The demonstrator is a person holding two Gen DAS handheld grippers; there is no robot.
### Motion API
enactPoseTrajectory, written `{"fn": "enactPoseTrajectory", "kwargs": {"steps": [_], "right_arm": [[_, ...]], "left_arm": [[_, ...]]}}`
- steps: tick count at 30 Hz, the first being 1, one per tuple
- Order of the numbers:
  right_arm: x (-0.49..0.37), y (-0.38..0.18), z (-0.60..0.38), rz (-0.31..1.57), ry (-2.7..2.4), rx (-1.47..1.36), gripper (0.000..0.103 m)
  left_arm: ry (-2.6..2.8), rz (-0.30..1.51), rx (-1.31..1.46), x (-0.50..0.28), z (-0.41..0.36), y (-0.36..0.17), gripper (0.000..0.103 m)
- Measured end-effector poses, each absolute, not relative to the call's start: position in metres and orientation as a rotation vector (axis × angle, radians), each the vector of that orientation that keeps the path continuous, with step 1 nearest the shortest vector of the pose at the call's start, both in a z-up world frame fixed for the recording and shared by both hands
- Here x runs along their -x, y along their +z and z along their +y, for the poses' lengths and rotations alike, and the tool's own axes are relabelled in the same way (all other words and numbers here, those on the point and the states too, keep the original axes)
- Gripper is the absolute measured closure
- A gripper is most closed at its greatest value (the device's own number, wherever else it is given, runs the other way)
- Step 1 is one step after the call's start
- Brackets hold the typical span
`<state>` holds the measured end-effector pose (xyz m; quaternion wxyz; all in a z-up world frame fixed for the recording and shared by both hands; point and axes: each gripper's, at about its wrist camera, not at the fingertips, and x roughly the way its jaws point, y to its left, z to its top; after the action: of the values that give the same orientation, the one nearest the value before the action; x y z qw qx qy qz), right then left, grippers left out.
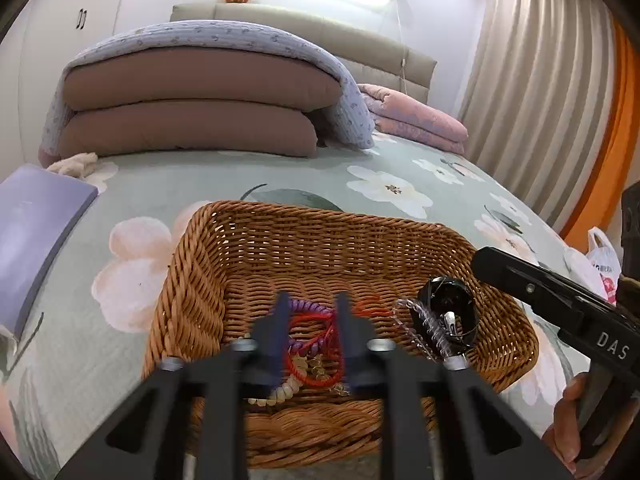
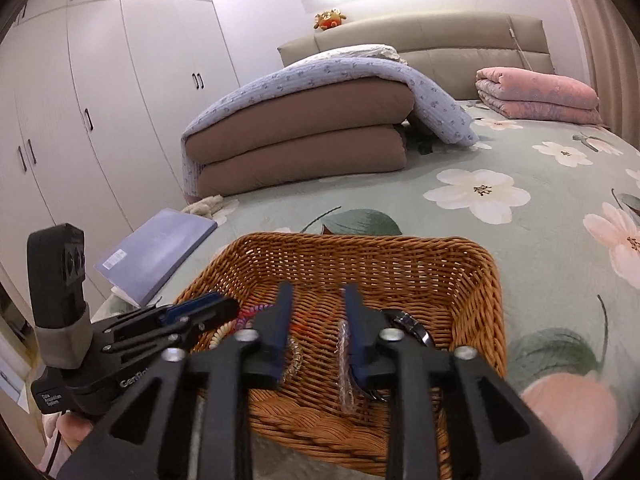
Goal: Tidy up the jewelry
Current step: 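Carry the red cord into the basket and open both tools to release, then grasp the light-blue fish keychain with right tool while left tool grasps gold clasp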
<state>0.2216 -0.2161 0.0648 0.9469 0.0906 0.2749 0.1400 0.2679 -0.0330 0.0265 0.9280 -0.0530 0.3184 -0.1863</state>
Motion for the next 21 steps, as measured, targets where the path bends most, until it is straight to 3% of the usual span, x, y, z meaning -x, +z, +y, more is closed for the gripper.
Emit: {"fn": "enactPoseTrajectory", "kwargs": {"steps": [1, 2, 11, 21], "right_arm": [[-0.220, 0.065, -0.218, 0.556, 0.282, -0.187, 0.066], [-0.220, 0.065, -0.219, 0.555, 0.281, -0.189, 0.066], [-0.187, 0.075, -0.226, 0.512, 0.244, -0.171, 0.066], [-0.092, 0.082, -0.239, 0.501, 0.211, -0.110, 0.066]], "left_arm": [[-0.379, 0.640, 0.112, -0.264, -0.031, 0.028, 0.052], [-0.378, 0.627, 0.117, -0.262, -0.029, 0.030, 0.051], [-0.418, 0.567, 0.191, -0.228, -0.013, 0.048, 0.051], [-0.492, 0.516, 0.132, -0.138, -0.009, 0.081, 0.050]]}}
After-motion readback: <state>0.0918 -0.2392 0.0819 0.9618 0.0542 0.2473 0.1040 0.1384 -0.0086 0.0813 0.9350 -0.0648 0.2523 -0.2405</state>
